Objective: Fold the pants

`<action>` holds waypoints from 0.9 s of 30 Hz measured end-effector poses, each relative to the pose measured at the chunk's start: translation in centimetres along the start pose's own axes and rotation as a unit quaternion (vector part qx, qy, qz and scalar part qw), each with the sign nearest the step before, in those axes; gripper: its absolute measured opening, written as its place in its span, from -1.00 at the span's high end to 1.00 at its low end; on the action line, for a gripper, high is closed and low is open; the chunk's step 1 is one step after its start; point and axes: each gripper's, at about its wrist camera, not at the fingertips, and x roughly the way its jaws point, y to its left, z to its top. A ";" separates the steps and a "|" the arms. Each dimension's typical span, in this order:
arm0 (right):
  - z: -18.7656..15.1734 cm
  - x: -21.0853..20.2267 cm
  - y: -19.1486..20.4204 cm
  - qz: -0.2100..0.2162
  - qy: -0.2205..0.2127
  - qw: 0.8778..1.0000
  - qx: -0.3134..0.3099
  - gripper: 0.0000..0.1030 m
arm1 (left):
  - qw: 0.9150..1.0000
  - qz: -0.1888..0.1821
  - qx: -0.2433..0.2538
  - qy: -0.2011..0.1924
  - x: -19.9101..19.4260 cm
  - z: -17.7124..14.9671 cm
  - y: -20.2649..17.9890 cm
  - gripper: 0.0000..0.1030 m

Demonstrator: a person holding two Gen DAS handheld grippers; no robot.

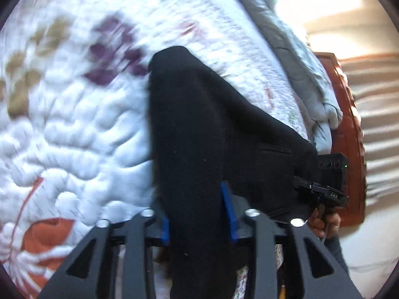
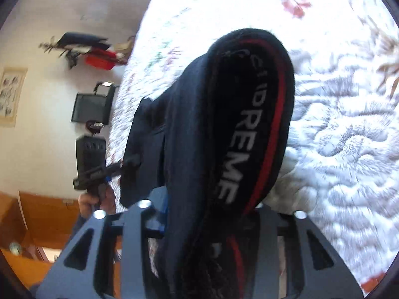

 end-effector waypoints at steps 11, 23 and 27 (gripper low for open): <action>2.3 -10.3 1.5 -0.006 -0.144 0.989 -0.024 0.47 | 0.982 -0.039 0.038 -0.182 -9.4 -6.0 -1.1 -0.24; 8.3 10.7 6.8 0.058 0.015 0.998 0.011 1.00 | 0.973 -0.068 0.108 -0.193 -3.4 -11.7 -4.6 -0.24; 9.6 7.9 4.3 0.020 -0.034 0.999 0.026 0.99 | 0.973 -0.078 0.098 -0.195 -3.5 -12.8 -2.6 -0.26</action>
